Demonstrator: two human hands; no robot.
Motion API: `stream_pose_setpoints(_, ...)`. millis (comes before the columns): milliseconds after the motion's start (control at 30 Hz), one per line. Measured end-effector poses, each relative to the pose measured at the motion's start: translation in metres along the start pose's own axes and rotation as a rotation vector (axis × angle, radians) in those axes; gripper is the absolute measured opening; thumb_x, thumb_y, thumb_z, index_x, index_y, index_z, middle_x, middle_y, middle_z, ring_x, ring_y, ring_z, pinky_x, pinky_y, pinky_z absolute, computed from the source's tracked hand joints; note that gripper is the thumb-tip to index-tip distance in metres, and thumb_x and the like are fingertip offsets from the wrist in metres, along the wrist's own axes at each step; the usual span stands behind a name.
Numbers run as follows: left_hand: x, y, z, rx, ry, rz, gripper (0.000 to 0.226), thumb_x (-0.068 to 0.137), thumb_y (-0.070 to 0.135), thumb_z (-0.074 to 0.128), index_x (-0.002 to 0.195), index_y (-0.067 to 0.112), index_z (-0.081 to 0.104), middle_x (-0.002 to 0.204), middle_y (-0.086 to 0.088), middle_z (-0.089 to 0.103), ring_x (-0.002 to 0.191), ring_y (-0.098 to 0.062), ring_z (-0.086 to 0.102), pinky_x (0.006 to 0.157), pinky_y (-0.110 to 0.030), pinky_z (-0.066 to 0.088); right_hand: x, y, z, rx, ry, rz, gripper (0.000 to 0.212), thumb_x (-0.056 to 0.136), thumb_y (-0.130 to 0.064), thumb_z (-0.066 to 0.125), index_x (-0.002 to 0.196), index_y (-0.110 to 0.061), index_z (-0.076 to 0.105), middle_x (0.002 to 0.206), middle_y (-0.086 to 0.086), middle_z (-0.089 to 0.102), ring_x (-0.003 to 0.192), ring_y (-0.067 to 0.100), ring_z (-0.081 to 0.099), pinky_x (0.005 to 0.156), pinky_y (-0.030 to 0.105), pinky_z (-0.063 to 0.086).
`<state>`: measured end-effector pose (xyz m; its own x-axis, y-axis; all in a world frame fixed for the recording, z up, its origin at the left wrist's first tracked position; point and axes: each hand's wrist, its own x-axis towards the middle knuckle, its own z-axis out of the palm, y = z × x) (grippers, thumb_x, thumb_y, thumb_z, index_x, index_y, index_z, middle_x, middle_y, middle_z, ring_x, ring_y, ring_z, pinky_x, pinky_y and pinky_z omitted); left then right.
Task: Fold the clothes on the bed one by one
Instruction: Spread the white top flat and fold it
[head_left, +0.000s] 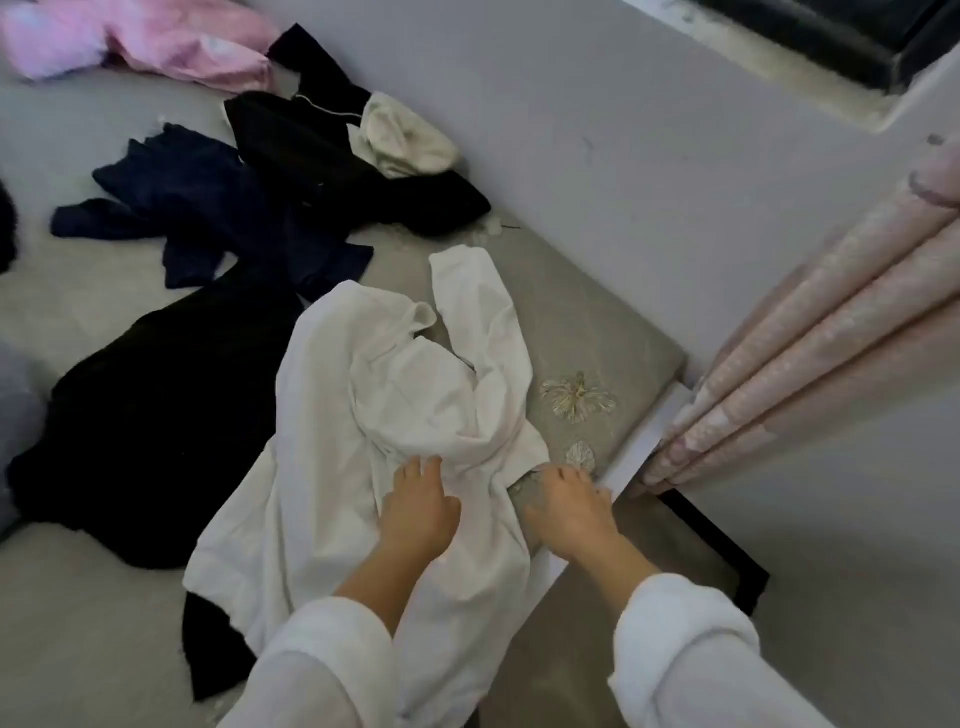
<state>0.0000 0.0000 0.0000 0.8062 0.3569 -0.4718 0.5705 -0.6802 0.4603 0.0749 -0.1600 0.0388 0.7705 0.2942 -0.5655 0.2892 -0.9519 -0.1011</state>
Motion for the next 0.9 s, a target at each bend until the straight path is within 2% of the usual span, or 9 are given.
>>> stream_pose_setpoints(200, 0.071, -0.014, 0.008, 0.135, 0.118, -0.108, 0.089, 0.086, 0.006, 0.054, 0.152, 0.029, -0.002, 0.160, -0.006, -0.009, 0.147, -0.028, 0.001, 0.114, -0.039, 0.024, 0.078, 0.006, -0.001, 0.010, 0.025, -0.185, 0.072, 0.092, -0.032, 0.049, 0.152, -0.022, 0.010, 0.150, 0.000, 0.029, 0.137, 0.021, 0.028, 0.109, 0.043, 0.026)
stream_pose_setpoints(267, 0.090, -0.026, 0.009, 0.166, 0.137, -0.136, 0.083, 0.088, 0.010, 0.054, 0.151, 0.037, 0.006, 0.160, -0.005, -0.011, 0.147, -0.028, -0.002, 0.114, -0.040, 0.023, 0.098, 0.003, 0.006, 0.004, 0.062, -0.286, 0.083, 0.091, -0.032, 0.054, 0.153, -0.027, -0.002, 0.155, -0.004, 0.021, 0.142, 0.016, 0.021, 0.110, 0.040, 0.023)
stream_pose_setpoints(367, 0.112, -0.038, 0.005, 0.209, 0.151, -0.128, 0.038, 0.095, 0.025, 0.048, 0.132, 0.031, 0.052, 0.161, 0.000, 0.009, 0.148, -0.023, 0.000, 0.113, -0.042, 0.019, 0.122, -0.004, 0.017, -0.046, 0.067, -0.431, 0.085, 0.089, -0.032, 0.059, 0.152, -0.035, 0.002, 0.161, -0.003, 0.006, 0.148, 0.016, 0.000, 0.115, 0.041, 0.010)
stream_pose_setpoints(467, 0.121, -0.031, 0.002, 0.139, 0.170, -0.022, 0.016, 0.097, 0.025, 0.046, 0.103, 0.024, 0.060, 0.132, 0.002, 0.056, 0.139, -0.019, 0.033, 0.116, -0.041, 0.014, 0.139, -0.011, 0.019, -0.091, 0.018, -0.564, 0.043, 0.090, -0.024, 0.056, 0.132, -0.027, 0.045, 0.158, 0.003, 0.020, 0.148, 0.018, 0.007, 0.116, 0.048, 0.004)
stream_pose_setpoints(567, 0.112, -0.002, -0.006, -0.042, 0.209, 0.090, 0.013, 0.100, 0.025, 0.044, 0.089, 0.019, 0.046, 0.073, 0.009, 0.058, 0.083, -0.017, 0.063, 0.108, -0.035, 0.030, 0.145, -0.004, 0.000, 0.079, 0.073, -0.597, 0.005, 0.086, -0.017, 0.053, 0.089, -0.016, 0.050, 0.095, 0.004, 0.063, 0.095, 0.027, 0.058, 0.105, 0.043, 0.029)
stream_pose_setpoints(633, 0.099, 0.019, -0.009, -0.181, 0.152, 0.106, 0.015, 0.097, 0.032, 0.049, 0.088, 0.022, 0.045, 0.068, 0.010, 0.054, 0.069, -0.016, 0.059, 0.073, -0.025, 0.043, 0.149, 0.018, -0.021, 0.161, 0.120, -0.575, 0.016, 0.082, -0.015, 0.054, 0.081, -0.017, 0.039, 0.065, -0.002, 0.049, 0.061, 0.027, 0.047, 0.070, 0.034, 0.037)
stream_pose_setpoints(700, 0.088, 0.036, -0.006, -0.329, -0.120, 0.110, 0.015, 0.090, 0.044, 0.057, 0.087, 0.029, 0.052, 0.069, 0.011, 0.058, 0.065, -0.005, 0.057, 0.059, -0.020, 0.040, 0.154, 0.055, -0.039, 0.123, 0.136, -0.551, 0.020, 0.078, -0.011, 0.056, 0.080, -0.015, 0.036, 0.056, -0.006, 0.038, 0.052, 0.026, 0.038, 0.057, 0.033, 0.029)
stream_pose_setpoints(800, 0.089, 0.051, 0.004, -0.530, -0.373, 0.088, 0.015, 0.084, 0.042, 0.063, 0.098, 0.037, 0.062, 0.095, 0.018, 0.066, 0.088, 0.004, 0.061, 0.082, -0.021, 0.051, 0.157, 0.115, -0.051, -0.186, -0.057, -0.445, 0.010, 0.080, -0.014, 0.051, 0.082, -0.017, 0.041, 0.070, -0.003, 0.050, 0.070, 0.028, 0.055, 0.064, 0.031, 0.028)
stream_pose_setpoints(900, 0.118, 0.056, 0.007, -0.569, 0.099, -0.085, 0.021, 0.088, 0.021, 0.059, 0.109, 0.025, 0.062, 0.104, 0.011, 0.062, 0.095, -0.007, 0.060, 0.082, -0.024, 0.048, 0.154, 0.144, -0.044, -0.378, -0.332, -0.292, 0.023, 0.089, -0.017, 0.043, 0.112, -0.021, 0.043, 0.114, 0.000, 0.059, 0.107, 0.024, 0.056, 0.079, 0.033, 0.033)
